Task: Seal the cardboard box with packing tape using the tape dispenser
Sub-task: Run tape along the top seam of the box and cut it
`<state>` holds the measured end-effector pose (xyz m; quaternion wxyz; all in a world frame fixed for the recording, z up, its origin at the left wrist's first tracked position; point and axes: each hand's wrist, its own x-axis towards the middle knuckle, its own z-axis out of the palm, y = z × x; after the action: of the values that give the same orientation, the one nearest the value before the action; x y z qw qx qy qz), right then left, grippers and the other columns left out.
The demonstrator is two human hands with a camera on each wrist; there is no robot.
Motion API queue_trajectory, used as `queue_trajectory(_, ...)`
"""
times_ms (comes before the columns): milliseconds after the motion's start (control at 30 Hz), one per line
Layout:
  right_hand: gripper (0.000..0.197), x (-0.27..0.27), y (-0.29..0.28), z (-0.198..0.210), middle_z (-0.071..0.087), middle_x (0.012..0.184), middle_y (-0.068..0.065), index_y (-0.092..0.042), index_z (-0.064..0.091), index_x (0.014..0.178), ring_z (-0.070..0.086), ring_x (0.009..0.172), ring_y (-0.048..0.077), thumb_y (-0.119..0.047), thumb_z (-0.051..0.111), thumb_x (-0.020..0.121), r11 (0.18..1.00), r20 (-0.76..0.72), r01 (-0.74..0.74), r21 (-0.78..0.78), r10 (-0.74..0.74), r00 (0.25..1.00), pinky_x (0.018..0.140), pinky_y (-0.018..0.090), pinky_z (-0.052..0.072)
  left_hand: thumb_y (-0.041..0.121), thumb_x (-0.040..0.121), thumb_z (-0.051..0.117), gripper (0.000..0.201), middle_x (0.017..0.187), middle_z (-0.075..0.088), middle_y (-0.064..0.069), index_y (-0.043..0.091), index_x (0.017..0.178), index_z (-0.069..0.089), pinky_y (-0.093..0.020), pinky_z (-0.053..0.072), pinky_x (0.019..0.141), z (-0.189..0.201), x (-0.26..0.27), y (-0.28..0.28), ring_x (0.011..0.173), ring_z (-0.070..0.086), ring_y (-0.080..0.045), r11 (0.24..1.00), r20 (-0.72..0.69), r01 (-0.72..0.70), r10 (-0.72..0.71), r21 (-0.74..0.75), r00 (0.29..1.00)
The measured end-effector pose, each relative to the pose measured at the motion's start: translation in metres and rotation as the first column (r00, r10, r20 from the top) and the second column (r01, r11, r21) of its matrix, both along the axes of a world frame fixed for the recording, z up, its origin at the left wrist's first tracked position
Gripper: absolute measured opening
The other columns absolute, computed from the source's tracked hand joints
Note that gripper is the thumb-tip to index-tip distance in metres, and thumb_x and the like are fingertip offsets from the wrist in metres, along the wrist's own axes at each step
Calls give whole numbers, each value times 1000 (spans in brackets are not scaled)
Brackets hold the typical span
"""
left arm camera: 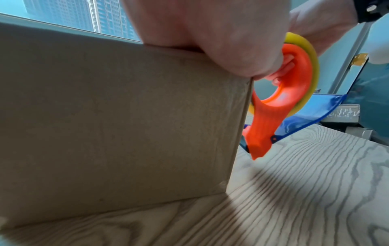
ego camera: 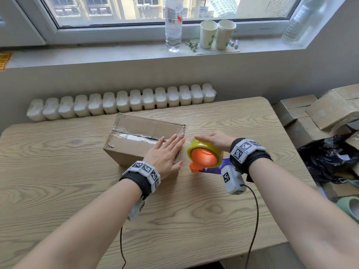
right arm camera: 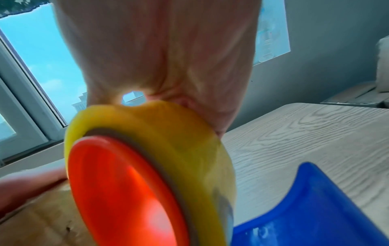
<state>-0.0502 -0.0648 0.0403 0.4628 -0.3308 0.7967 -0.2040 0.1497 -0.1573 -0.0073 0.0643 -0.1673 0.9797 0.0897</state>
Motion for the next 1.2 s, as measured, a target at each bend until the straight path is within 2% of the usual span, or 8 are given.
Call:
queue_trajectory(100,46,-1,9,-4,67,78,4,-14,68,74,63,77,21,-60,63,76,997,-52,55,57,-52,997,76,33,49,55,80,15,78,157,-5,9,21,148,-2,-37,-3,117,1,1,-1,145,-3,-10,1000,-2,6,-6,23,1000)
queue_trajectory(233,49,-11,18,-8,68,108,12,-7,70,99,61,100,27,-52,61,80,997,-60,76,22,-75,995,94,40,45,56,79,14,78,158,-4,8,22,148,0,-37,-3,117,2,1,-3,144,-3,-8,998,-21,7,-5,64,1000)
queue_trajectory(333,35,-17,35,-6,67,84,3,-13,71,82,60,79,20,-48,64,81,992,-38,118,37,-116,993,73,32,47,57,79,13,78,157,-5,9,22,148,-2,-35,-5,116,3,1,-3,144,-5,-8,998,-15,11,-11,60,1000)
queue_trajectory(467,25,-28,49,-2,60,104,2,-17,70,96,54,103,23,-38,61,86,990,-31,135,-28,-136,990,91,34,39,55,81,17,77,158,-5,9,23,148,-1,-34,-4,116,4,1,-5,144,-4,-7,998,-23,23,-22,58,999)
queue_trajectory(833,44,-32,65,9,42,59,0,-19,50,47,41,64,21,-44,71,77,987,-42,121,103,-117,992,58,31,27,54,71,6,84,157,-9,6,24,148,-5,-41,-1,117,9,-2,-3,145,-3,-13,1000,62,20,-22,18,998)
queue_trajectory(933,22,-29,62,15,58,75,4,-13,69,72,53,80,24,-33,70,81,990,-4,131,53,-131,991,71,34,42,50,70,5,83,151,-17,10,23,148,-6,-42,-2,117,10,-1,1,145,-5,-12,1000,64,17,-17,-6,998)
queue_trajectory(1033,40,-30,58,19,62,108,8,-6,68,110,54,107,25,-35,68,83,990,-58,122,69,-118,991,101,42,42,43,71,11,83,150,-21,5,16,148,-5,-41,-5,117,10,-2,5,144,-9,-13,998,50,55,-53,-23,997)
queue_trajectory(1200,28,-28,55,27,63,92,9,5,67,105,56,91,22,-15,66,85,992,-15,85,92,-84,996,76,28,47,44,81,29,75,156,7,-3,10,147,15,-40,3,113,4,-5,2,144,12,-18,994,15,99,-98,-53,995)
